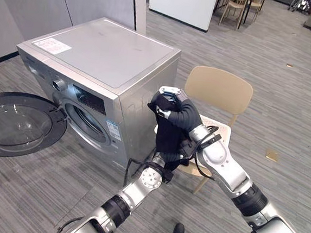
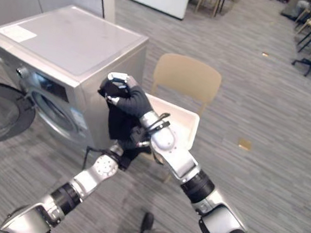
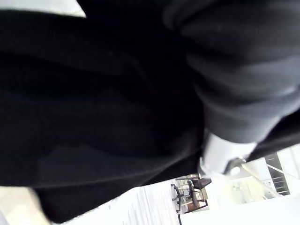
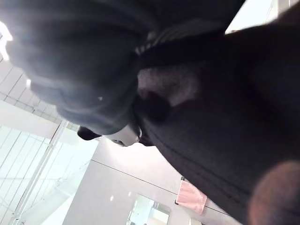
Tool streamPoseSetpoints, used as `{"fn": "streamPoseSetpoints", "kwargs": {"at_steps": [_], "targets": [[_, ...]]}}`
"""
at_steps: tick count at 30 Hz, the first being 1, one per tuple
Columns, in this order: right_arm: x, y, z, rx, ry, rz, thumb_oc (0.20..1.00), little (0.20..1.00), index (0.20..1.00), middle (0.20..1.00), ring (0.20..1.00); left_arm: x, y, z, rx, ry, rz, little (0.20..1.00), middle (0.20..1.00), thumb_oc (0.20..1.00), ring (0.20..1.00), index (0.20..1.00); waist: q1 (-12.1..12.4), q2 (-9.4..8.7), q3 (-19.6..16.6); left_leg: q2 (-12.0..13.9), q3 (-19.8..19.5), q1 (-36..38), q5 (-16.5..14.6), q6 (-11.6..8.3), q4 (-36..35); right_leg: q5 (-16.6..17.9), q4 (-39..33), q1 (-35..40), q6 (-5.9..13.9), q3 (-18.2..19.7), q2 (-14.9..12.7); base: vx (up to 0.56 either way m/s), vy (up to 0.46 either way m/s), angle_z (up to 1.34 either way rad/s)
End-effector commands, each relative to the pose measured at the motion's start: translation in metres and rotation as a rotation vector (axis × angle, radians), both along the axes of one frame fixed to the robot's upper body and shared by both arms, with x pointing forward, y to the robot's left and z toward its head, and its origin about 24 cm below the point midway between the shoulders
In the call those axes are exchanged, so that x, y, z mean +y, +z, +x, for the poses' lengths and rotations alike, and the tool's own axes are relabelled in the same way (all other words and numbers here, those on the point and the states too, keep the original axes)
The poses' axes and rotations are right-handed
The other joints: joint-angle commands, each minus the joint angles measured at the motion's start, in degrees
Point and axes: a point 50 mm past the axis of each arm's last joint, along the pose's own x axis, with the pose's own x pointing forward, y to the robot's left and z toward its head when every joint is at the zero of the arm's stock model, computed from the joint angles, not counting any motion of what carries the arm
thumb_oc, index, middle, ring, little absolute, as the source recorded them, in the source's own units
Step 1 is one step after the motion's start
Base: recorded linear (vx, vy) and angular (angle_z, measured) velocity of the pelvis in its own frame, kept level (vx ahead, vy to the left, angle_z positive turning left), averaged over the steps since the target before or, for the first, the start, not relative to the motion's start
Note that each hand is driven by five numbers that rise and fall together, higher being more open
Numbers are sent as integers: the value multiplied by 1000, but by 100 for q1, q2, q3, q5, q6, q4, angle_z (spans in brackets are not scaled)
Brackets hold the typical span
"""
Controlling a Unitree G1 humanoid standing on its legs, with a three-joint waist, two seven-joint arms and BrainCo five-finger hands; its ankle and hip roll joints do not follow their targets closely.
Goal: Grab the laundry basket,head to the washer,open it,put in the laundry and shut it.
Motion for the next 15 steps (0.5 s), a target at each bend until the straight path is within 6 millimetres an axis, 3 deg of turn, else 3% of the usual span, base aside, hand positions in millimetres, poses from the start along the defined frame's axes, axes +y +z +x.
{"fn": "streamPoseSetpoints", "kwargs": {"at_steps": [1, 2, 3, 4, 6, 7, 12, 13, 14, 15], "targets": [[2, 49, -15, -142, 119, 230, 432, 432, 432, 432, 432, -6, 3, 3, -36, -28, 28, 200, 200, 200, 200, 200, -60, -93, -5, -29, -25, -175, -54, 60, -194, -844, -334, 902, 596, 242, -35, -10, 44, -7], [2, 49, -15, -141, 119, 229, 432, 432, 432, 432, 432, -6, 3, 2, -35, -28, 27, 200, 200, 200, 200, 200, -59, -93, -9, -29, -23, -173, -55, 60, -194, -843, -336, 904, 596, 244, -35, -9, 34, -6], [-8, 39, -13, -126, 84, 192, 1000, 1000, 1000, 1000, 1000, 7, 2, 2, -26, 16, 3, 200, 200, 200, 200, 200, -51, -89, -21, -33, -17, -168, -51, 62, -194, -827, -360, 918, 611, 254, -41, -7, 10, -4], [-8, 38, -13, -125, 84, 192, 1000, 1000, 1000, 1000, 1000, 8, 2, 1, -25, 16, 3, 200, 200, 200, 200, 200, -52, -88, -27, -33, -17, -167, -51, 62, -194, -827, -362, 919, 611, 255, -41, 0, 0, 0], [-22, 23, -12, -107, 22, 105, 1000, 1000, 1000, 1000, 1000, 27, -1, -3, 5, 83, -49, 200, 200, 200, 200, 200, -46, -84, -29, -34, -23, -163, -44, 63, -194, -813, -384, 939, 621, 253, -49, 0, 0, 0], [-42, 6, -10, -101, -74, -4, 1000, 1000, 1000, 1000, 1000, 49, -1, -8, 14, 145, -79, 200, 200, 200, 200, 200, -37, -77, -19, -41, -25, -159, -36, 68, -194, -799, -412, 951, 633, 257, -61, 0, 0, 0], [-42, 5, -11, -99, -74, -4, 1000, 1000, 1000, 1000, 1000, 49, -2, -9, 17, 145, -79, 200, 200, 200, 200, 200, -39, -75, -31, -40, -25, -156, -39, 67, -194, -798, -417, 957, 634, 257, -59, 0, 0, 0], [-116, -74, -17, 99, -400, -356, 1000, 1000, 1000, 1000, 1000, 126, -22, -45, 103, 355, -48, 200, 200, 200, 200, 200, -31, 30, 72, -68, -10, -133, -28, 72, -194, -737, -541, 1046, 697, 235, -87, 0, 0, 0], [-116, -75, -18, 103, -399, -356, 1000, 1000, 1000, 1000, 1000, 126, -23, -47, 108, 355, -46, 200, 200, 200, 200, 200, -34, 21, 32, -72, -11, -154, -13, 73, -194, -721, -553, 1031, 695, 233, -90, -34, 9, 6], [-129, -92, -23, 168, -437, -399, 1000, 1000, 1000, 1000, 1000, 138, -27, -54, 128, 387, -21, 200, 200, 200, 200, 200, -40, 41, 55, -79, -19, -174, 0, 72, -194, -716, -546, 1021, 702, 228, -95, -22, 6, 5]]}}
